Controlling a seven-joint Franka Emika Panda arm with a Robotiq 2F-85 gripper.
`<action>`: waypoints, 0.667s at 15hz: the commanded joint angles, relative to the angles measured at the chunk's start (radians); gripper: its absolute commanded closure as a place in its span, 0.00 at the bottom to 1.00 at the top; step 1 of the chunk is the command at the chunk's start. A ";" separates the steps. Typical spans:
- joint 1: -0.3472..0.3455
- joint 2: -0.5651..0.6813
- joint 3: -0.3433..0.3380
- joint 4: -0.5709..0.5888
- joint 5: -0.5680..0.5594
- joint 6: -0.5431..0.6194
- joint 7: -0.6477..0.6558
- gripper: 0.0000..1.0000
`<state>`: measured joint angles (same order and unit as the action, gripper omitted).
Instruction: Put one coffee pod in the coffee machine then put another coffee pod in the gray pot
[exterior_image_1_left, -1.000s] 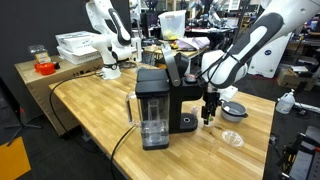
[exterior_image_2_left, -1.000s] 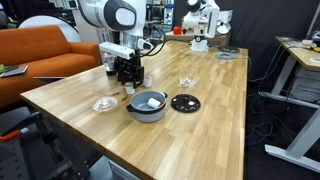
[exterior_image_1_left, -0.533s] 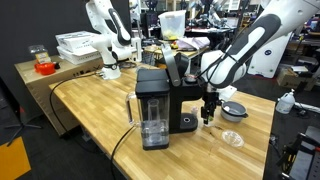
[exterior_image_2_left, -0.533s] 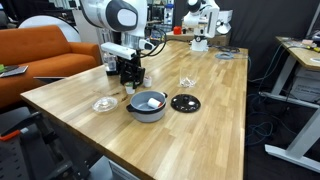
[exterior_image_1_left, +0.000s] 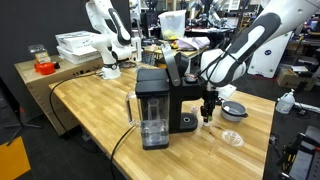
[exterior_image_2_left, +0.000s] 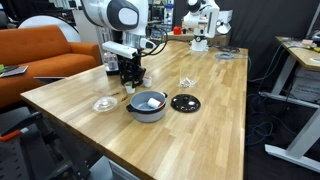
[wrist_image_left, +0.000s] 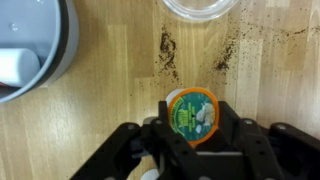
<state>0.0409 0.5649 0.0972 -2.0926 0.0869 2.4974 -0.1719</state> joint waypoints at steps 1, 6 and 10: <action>-0.009 -0.053 0.005 -0.036 -0.014 0.006 0.005 0.74; 0.009 -0.206 -0.030 -0.120 -0.065 0.000 0.043 0.74; 0.003 -0.364 -0.039 -0.248 -0.061 0.043 0.095 0.74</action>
<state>0.0418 0.3100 0.0663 -2.2325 0.0346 2.4973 -0.1244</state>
